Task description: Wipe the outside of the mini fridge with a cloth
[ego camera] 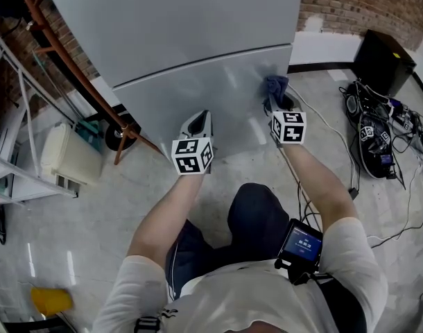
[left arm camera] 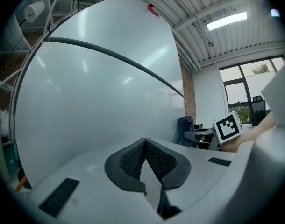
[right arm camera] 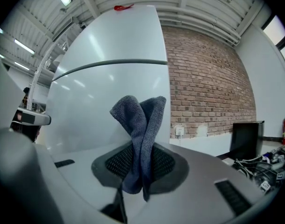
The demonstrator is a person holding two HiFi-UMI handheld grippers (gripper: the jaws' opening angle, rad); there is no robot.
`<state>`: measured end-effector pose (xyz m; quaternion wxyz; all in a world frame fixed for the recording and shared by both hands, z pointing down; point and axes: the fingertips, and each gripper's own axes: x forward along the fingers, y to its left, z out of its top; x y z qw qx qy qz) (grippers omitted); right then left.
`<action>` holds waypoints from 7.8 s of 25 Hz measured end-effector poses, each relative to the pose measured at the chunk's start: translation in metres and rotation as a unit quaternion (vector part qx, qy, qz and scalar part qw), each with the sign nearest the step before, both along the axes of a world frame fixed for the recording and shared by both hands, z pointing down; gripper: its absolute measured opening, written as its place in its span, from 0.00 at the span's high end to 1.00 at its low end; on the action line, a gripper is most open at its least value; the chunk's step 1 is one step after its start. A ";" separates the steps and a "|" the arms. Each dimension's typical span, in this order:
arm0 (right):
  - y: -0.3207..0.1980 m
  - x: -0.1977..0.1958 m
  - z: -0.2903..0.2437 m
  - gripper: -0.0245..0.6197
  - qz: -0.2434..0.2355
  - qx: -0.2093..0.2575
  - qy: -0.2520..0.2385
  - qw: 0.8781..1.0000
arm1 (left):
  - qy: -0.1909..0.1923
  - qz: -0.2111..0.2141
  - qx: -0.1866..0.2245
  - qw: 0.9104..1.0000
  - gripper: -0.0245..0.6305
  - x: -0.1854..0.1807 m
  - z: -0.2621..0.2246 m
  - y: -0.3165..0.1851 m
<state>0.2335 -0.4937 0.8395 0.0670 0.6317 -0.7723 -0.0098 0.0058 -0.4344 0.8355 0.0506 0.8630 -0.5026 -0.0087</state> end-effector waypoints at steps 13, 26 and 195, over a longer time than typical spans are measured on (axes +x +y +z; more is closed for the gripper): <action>0.064 -0.193 0.024 0.83 -0.199 0.012 0.059 0.978 | 0.015 -0.068 -0.017 0.997 0.96 -0.094 0.024 0.021; 0.090 -0.374 0.082 0.83 -0.331 -0.024 0.077 0.940 | 0.013 -0.178 -0.059 0.982 0.96 -0.233 0.077 0.057; 0.442 -0.146 -0.540 0.83 -0.044 -0.048 -0.082 0.995 | 0.069 0.050 -0.010 0.996 0.96 -0.131 -0.537 0.340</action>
